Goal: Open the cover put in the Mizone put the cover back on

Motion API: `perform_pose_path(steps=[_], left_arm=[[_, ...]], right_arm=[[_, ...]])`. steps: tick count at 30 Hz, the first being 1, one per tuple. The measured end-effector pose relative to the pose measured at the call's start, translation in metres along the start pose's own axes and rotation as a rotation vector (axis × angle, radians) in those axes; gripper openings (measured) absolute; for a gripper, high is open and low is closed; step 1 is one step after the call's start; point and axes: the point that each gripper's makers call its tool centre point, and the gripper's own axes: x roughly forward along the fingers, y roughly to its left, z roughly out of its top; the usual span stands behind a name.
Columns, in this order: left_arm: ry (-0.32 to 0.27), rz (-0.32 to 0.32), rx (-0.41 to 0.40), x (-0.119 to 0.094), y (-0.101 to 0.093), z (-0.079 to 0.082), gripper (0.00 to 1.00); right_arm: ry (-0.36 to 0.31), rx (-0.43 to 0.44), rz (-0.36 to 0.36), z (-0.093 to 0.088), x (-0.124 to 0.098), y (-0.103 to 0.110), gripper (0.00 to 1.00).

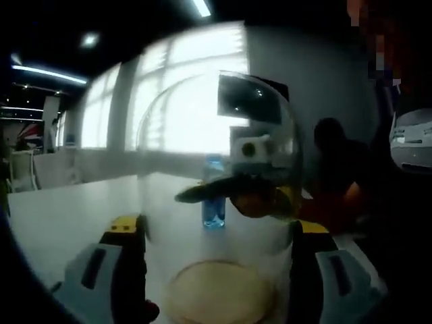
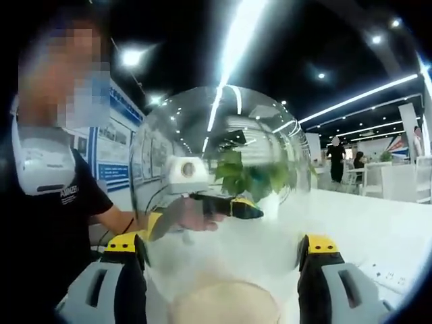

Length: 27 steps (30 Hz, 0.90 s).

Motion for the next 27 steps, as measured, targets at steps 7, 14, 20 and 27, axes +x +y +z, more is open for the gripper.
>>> perform_pose_path(steps=[7, 14, 20, 27], left_arm=[[0.036, 0.001, 0.017, -0.001, 0.001, -0.007, 0.74], [0.023, -0.003, -0.01, -0.002, 0.0, -0.006, 0.75], [0.066, 0.001, 0.022, -0.002, -0.005, -0.005, 0.75], [0.058, 0.005, -0.017, 0.0, -0.005, -0.002, 0.75]], right_arm=[[0.039, -0.016, -0.002, -0.005, 0.002, 0.002, 0.88], [0.019, 0.005, -0.005, -0.005, 0.002, 0.001, 0.88], [0.071, -0.022, -0.006, -0.004, 0.002, 0.008, 0.88], [0.056, 0.009, -0.011, 0.003, -0.002, 0.008, 0.88]])
